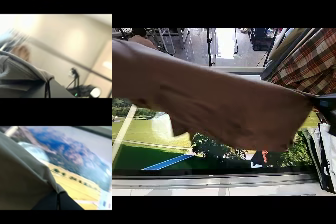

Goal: Fold the clothes and pants, and hang the long-sleeved shirts on hangers.

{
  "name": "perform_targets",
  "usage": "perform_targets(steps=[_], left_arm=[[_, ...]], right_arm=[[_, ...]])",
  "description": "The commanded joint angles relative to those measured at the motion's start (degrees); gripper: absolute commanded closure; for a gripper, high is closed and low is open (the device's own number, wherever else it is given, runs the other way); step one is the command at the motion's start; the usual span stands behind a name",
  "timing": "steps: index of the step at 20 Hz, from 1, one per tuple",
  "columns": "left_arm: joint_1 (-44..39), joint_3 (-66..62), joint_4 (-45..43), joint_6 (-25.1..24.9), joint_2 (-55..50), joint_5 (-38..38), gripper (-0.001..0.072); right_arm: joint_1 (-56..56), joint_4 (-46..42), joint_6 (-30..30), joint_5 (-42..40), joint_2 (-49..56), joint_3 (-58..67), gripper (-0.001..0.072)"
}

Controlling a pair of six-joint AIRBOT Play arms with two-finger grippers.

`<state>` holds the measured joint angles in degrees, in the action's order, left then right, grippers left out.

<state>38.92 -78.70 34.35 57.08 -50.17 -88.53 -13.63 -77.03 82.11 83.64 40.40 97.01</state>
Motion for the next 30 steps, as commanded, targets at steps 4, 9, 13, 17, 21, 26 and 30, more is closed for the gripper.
perform_targets(steps=[4,9,13,17,21,26,30], left_arm=[[-1.9,-0.7,-15.0,-3.5,-0.7,11.6,0.0704],[-20.4,-0.7,-47.4,-2.0,-21.6,27.8,0.0704],[-24.8,-5.2,-47.9,-2.7,-44.2,40.9,0.0702],[-21.5,-16.3,-48.1,-2.7,-55.4,32.0,0.0210],[-13.4,-17.0,-74.3,8.5,-51.6,14.9,0.0255],[-12.9,1.0,-95.4,16.3,-45.2,3.5,0.0310],[-13.9,23.5,-93.4,13.0,-33.8,15.9,0.0235]], right_arm=[[0.1,5.7,-1.3,-3.8,5.1,-0.9,0.0696],[0.2,2.0,-3.8,-17.8,31.1,-9.0,0.0696],[1.4,1.2,-2.6,-40.4,52.9,-9.2,0.0696],[6.3,2.4,0.9,-42.2,59.1,-7.5,0.0123],[18.6,4.3,-4.2,-18.5,54.0,-8.4,0.0129],[31.6,20.6,-15.3,-11.6,43.1,-33.6,0.0114],[33.9,22.8,-22.0,-10.7,42.1,-43.9,0.0074]])
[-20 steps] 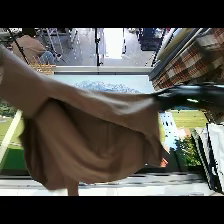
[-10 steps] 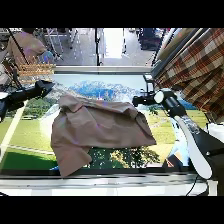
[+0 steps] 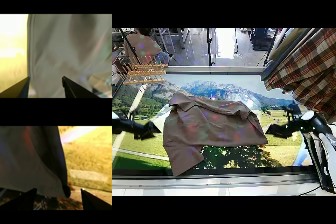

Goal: Fold the clothes and pants, and hang the long-sleeved shirts on hangers.

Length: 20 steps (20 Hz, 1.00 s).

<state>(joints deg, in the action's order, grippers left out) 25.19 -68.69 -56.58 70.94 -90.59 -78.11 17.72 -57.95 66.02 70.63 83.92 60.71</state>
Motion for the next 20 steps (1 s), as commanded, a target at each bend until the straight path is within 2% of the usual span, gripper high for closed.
perform_targets(steps=[1,6,8,9,10,11,12,14,15,16,20], left_arm=[[-0.2,16.6,-2.5,-0.9,8.4,7.6,0.0184],[-1.4,20.1,0.5,-2.8,9.1,10.6,0.0168],[-3.3,20.1,1.3,-2.8,8.6,13.0,0.0172],[-4.5,20.1,1.4,-2.8,8.3,14.3,0.0197],[-5.9,20.1,1.4,-2.7,7.8,15.4,0.0295],[-7.2,20.1,1.4,-1.9,7.2,16.4,0.0359],[-8.4,20.1,1.4,-1.2,6.5,17.6,0.0380],[-9.9,20.2,1.4,-0.5,5.5,18.9,0.0702],[-9.8,20.2,1.4,-0.5,5.7,18.9,0.0702],[-9.4,20.1,1.2,-0.7,6.3,18.3,0.0702],[-4.2,18.3,7.0,-7.6,13.9,7.8,0.0704]], right_arm=[[2.6,4.3,-7.3,2.2,-0.9,-7.9,0.0074],[2.6,5.4,-9.6,-0.2,2.7,-7.9,0.0077],[2.4,6.2,-10.4,-0.2,4.3,-7.9,0.0110],[2.2,6.6,-10.8,-0.8,4.9,-7.9,0.0144],[2.2,7.9,-11.4,-1.4,5.3,-7.9,0.0158],[2.1,9.3,-11.7,-2.3,5.4,-7.9,0.0226],[2.1,10.7,-11.7,-2.8,5.4,-7.9,0.0304],[2.1,11.6,-11.7,-2.0,5.4,-7.9,0.0483],[1.9,11.6,-11.7,-0.8,5.4,-7.9,0.0631],[1.9,11.7,-11.7,0.2,5.3,-7.9,0.0694],[1.9,11.9,-11.7,4.3,0.5,-7.6,0.0697]])
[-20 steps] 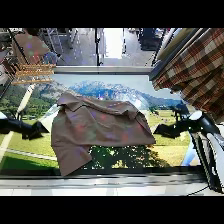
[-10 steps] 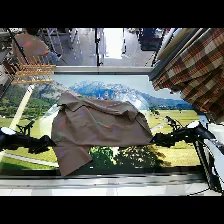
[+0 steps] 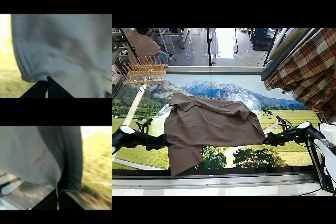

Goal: Fold the clothes and pants, and hang the long-sleeved shirts on hangers.

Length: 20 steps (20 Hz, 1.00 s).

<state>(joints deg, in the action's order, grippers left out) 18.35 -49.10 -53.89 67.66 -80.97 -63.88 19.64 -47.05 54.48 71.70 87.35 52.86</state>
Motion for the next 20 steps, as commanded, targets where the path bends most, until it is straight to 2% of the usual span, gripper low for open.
perform_targets(steps=[1,2,4,6,7,9,12,14,16,18,20], left_arm=[[4.3,-3.1,9.1,-6.0,7.0,-10.3,0.0704],[5.9,-5.5,15.8,-7.3,9.5,-13.7,0.0704],[9.2,-12.5,34.7,-8.0,14.3,-19.8,0.0704],[12.8,-21.7,57.7,-7.9,18.6,-21.4,0.0704],[14.7,-26.4,69.5,-7.9,20.3,-20.1,0.0703],[19.1,-36.6,92.6,-7.9,23.1,-12.7,0.0703],[25.2,-48.9,113.4,-8.0,25.6,2.0,0.0703],[28.6,-55.0,119.1,-8.2,26.1,8.1,0.0702],[30.4,-57.8,118.5,-8.2,26.1,10.5,0.0701],[30.4,-57.8,112.5,-8.1,25.8,9.9,0.0701],[30.2,-57.7,100.7,-7.9,24.7,6.8,0.0701]], right_arm=[[0.0,1.3,-0.1,4.9,-6.2,1.0,0.0697],[0.0,2.0,-0.1,7.0,-10.3,2.5,0.0698],[0.0,3.0,0.7,10.3,-19.2,7.5,0.0698],[0.0,2.0,3.5,9.9,-29.8,15.7,0.0698],[0.0,0.4,5.2,8.0,-35.0,21.0,0.0698],[0.0,-6.3,11.8,0.0,-43.8,32.1,0.0698],[0.0,-15.9,15.1,-10.7,-52.0,47.5,0.0699],[0.0,-17.8,15.1,-14.0,-52.8,56.8,0.0699],[0.0,-17.6,15.1,-15.5,-51.6,63.2,0.0699],[0.0,-17.0,14.3,-16.1,-50.1,65.7,0.0699],[0.0,-14.3,13.2,-14.1,-48.0,65.7,0.0699]])
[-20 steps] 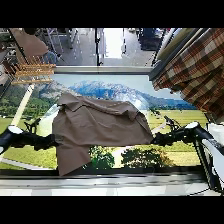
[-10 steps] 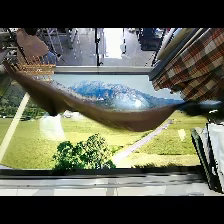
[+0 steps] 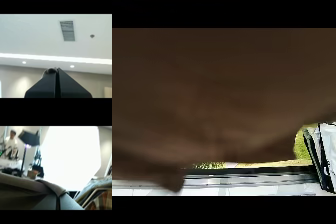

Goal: Fold the clothes and pants, and hang the long-sleeved shirts on hangers.

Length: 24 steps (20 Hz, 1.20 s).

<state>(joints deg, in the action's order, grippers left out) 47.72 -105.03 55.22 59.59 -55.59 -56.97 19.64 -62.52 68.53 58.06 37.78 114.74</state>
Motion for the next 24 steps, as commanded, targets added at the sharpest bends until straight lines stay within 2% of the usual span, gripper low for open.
perform_targets(steps=[1,4,7,10,13,15,16,18,20,22,24], left_arm=[[0.5,-1.7,-15.9,1.2,-1.3,-2.8,0.0701],[-4.3,-0.7,-43.5,9.6,-3.6,-10.9,0.0701],[-15.9,8.3,-64.6,9.8,-4.3,-11.8,0.0701],[-28.1,22.4,-78.1,7.1,-6.6,-3.0,0.0701],[-37.5,35.5,-83.6,6.8,-14.3,16.3,0.0701],[-40.8,39.1,-84.3,6.9,-23.5,29.7,0.0701],[-40.9,38.7,-83.8,6.9,-28.8,33.1,0.0701],[-40.1,35.3,-82.0,6.9,-37.2,32.6,0.0702],[-38.9,30.8,-82.0,6.9,-42.0,28.4,0.0701],[-37.2,27.6,-82.2,6.9,-43.4,22.3,0.0701],[-34.9,26.9,-82.2,6.9,-43.0,12.8,0.0702]], right_arm=[[0.0,2.8,-1.8,1.9,3.3,3.8,0.0699],[0.0,5.6,-2.4,9.4,10.1,1.5,0.0698],[-0.1,9.3,-3.5,14.7,19.5,-3.7,0.0698],[-3.9,8.6,-4.1,15.1,30.8,-10.9,0.0698],[-10.5,1.9,-4.6,5.7,43.7,-17.7,0.0698],[-12.9,-2.2,-2.1,-3.5,52.9,-19.0,0.0698],[-13.4,-2.3,-1.2,-8.0,57.4,-19.0,0.0698],[-14.3,-1.7,-0.6,-15.7,64.6,-19.0,0.0698],[-15.1,-1.8,-0.5,-20.0,68.8,-19.0,0.0698],[-15.3,-2.5,-0.6,-19.7,70.0,-19.0,0.0698],[-14.7,-3.2,-0.5,-14.5,69.8,-18.3,0.0698]])
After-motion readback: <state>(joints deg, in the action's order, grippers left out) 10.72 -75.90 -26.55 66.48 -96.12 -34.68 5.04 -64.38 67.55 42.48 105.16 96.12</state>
